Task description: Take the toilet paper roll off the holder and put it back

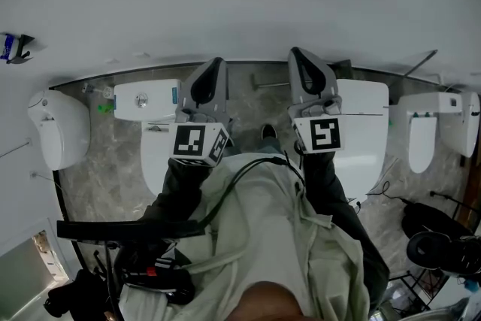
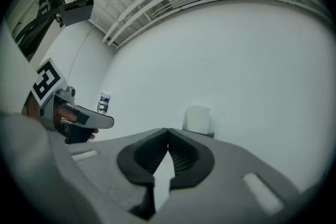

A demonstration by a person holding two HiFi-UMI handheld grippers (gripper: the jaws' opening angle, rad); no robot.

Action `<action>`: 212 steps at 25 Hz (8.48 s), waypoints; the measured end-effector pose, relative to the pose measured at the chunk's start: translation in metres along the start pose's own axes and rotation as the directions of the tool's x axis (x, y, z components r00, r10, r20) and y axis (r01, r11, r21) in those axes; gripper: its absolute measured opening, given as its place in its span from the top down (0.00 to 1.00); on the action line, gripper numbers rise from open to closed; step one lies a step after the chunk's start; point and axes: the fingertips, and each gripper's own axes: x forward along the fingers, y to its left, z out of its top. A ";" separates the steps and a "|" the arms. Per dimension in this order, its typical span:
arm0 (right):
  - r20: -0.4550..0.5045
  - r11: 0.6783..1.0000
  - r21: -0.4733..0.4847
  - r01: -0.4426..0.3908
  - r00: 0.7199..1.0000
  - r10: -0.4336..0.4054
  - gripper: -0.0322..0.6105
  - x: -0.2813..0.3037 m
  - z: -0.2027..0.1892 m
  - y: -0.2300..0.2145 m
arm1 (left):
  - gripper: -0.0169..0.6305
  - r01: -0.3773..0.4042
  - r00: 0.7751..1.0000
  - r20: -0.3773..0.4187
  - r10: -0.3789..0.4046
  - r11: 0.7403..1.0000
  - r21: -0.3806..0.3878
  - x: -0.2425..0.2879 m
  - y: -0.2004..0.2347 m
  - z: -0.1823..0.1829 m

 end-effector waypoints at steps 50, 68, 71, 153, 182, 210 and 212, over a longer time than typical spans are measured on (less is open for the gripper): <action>-0.107 0.988 0.034 0.154 0.983 -0.149 0.25 0.174 0.018 -0.095 | 0.96 -0.102 0.995 0.010 0.102 0.995 0.005 -0.044 0.043 0.006; -0.224 0.963 0.000 0.268 0.939 -0.261 0.25 0.224 0.006 -0.129 | 0.96 -0.154 0.988 0.036 0.153 0.988 0.014 -0.039 0.074 0.015; -0.210 0.947 -0.003 0.322 0.925 -0.315 0.25 0.222 0.009 -0.133 | 0.96 -0.137 0.990 0.031 0.136 0.990 0.018 -0.034 0.068 0.015; 0.016 0.966 0.193 0.173 0.984 -0.179 0.23 -0.016 0.024 -0.029 | 0.96 0.039 0.999 -0.027 -0.039 0.999 -0.014 0.001 -0.004 -0.006; 0.014 0.970 0.175 0.167 0.985 -0.172 0.23 -0.013 0.031 -0.022 | 0.96 0.067 0.997 -0.041 -0.067 0.998 0.008 -0.002 -0.008 -0.004; 0.065 0.981 0.129 0.144 0.986 -0.153 0.23 -0.001 0.041 -0.026 | 0.96 0.005 1.000 -0.029 -0.006 0.999 -0.042 -0.021 0.011 -0.011; 0.111 0.985 0.095 0.144 0.982 -0.154 0.23 0.011 0.055 -0.042 | 0.96 -0.012 0.999 -0.038 0.011 0.999 -0.046 -0.024 0.014 -0.016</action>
